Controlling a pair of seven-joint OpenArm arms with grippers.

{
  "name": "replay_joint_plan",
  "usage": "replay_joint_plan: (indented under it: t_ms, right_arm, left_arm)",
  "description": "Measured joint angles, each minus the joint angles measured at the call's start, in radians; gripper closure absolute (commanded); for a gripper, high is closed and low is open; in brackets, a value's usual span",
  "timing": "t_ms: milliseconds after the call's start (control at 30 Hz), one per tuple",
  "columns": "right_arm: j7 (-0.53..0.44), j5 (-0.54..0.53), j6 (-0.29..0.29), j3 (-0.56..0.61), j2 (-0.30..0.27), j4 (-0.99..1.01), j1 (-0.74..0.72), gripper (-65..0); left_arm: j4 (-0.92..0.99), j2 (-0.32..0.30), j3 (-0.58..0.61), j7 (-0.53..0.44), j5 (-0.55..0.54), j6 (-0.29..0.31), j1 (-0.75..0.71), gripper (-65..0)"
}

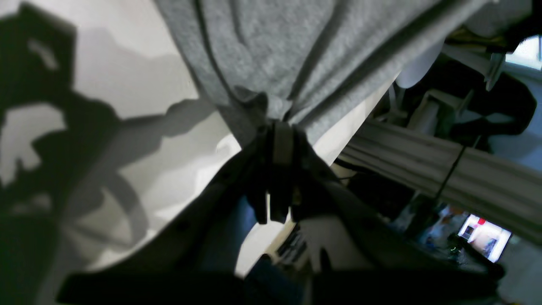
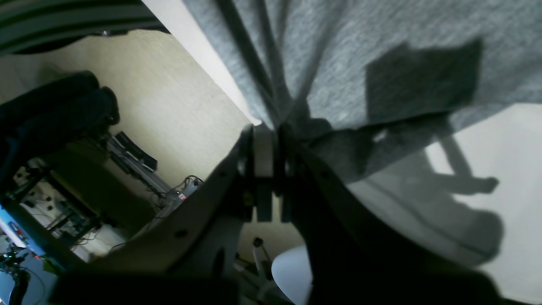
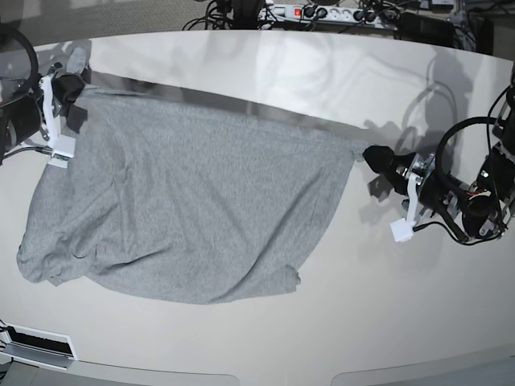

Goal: Layout the t-shirt on the table in an organized manner, then fold the t-shirt properly
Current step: 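Lower the shirt flat with both grippers and release it, then grasp the shirt edge with the left gripper and pull it outward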

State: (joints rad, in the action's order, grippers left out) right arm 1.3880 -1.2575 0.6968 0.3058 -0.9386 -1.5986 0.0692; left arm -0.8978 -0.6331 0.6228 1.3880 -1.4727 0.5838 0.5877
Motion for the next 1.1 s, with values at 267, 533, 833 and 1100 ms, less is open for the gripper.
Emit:
replay_joint_plan:
  t_ms: [267,533,833,1100]
  right_arm:
    - [0.008,-0.103,0.000,0.000,-0.002,0.000,0.000,-25.7]
    - [0.017,-0.174,-0.043,0.000,-0.003,0.000,-0.039,-17.9]
    - [0.011,-0.212,-0.027,0.000,-0.018,-0.003,-0.078,-4.4]
    - [0.012,-0.209,-0.026,0.000,-0.040,-0.003,-0.080,-4.7]
  left_arm:
    - [-0.141,0.000,0.000,0.007,0.010,-0.014,0.000,-30.7]
    - [-0.229,0.005,-0.053,0.003,0.006,0.090,0.000,-3.9]
    - [-0.228,0.111,-0.222,-0.029,0.014,0.095,0.000,0.0]
    - [-0.225,0.181,-0.310,-0.371,0.466,-0.090,-0.004,-7.8]
